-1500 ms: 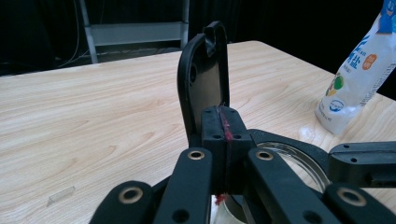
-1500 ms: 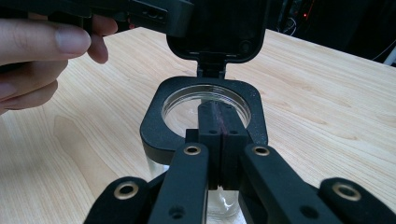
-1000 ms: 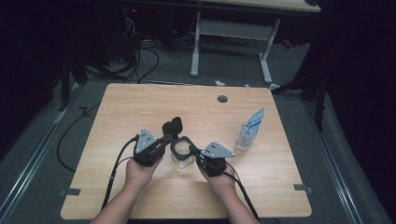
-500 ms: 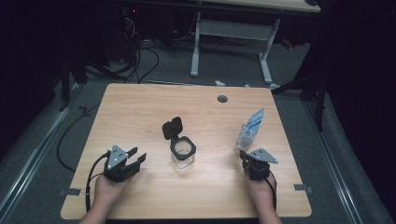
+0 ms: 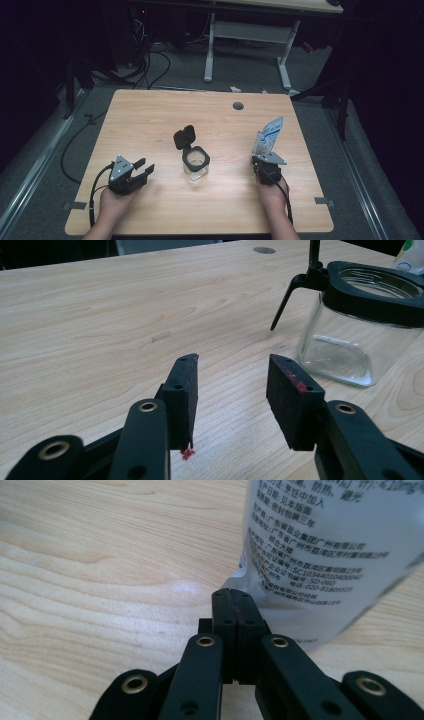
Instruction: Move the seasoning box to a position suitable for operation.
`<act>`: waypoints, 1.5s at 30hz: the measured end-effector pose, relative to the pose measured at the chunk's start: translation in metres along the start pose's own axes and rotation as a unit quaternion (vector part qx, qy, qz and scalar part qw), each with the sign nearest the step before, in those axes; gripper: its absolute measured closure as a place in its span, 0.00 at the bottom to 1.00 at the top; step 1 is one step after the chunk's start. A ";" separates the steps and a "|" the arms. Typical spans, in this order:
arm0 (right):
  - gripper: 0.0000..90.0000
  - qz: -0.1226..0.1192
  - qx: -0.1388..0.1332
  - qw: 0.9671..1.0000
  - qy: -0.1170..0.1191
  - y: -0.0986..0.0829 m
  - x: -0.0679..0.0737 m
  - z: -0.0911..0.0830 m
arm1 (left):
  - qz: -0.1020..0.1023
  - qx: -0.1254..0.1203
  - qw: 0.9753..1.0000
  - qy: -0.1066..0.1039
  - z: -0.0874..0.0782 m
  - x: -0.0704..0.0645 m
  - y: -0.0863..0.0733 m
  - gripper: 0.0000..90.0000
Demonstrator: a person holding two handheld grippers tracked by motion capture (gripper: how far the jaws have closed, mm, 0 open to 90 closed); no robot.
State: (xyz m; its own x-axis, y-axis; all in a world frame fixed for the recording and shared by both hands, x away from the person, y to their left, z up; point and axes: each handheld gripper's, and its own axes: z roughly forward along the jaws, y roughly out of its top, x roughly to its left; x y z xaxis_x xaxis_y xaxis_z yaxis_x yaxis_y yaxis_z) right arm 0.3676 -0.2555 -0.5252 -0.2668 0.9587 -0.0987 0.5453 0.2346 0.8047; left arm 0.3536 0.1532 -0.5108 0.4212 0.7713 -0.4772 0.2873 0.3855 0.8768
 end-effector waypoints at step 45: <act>1.00 0.053 -0.006 0.998 -0.042 0.000 -0.074 0.006 | -0.006 -0.016 1.000 -0.008 -0.003 -0.001 -0.003 0.63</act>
State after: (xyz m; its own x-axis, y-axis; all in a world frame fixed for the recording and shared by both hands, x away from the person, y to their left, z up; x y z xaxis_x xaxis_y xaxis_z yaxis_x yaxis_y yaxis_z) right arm 0.3925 -0.3249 -0.5214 -0.1400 0.9883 -0.0600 0.5567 0.1287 0.8207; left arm 0.3500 0.1525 -0.5128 0.4313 0.7581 -0.4892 0.2654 0.4116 0.8719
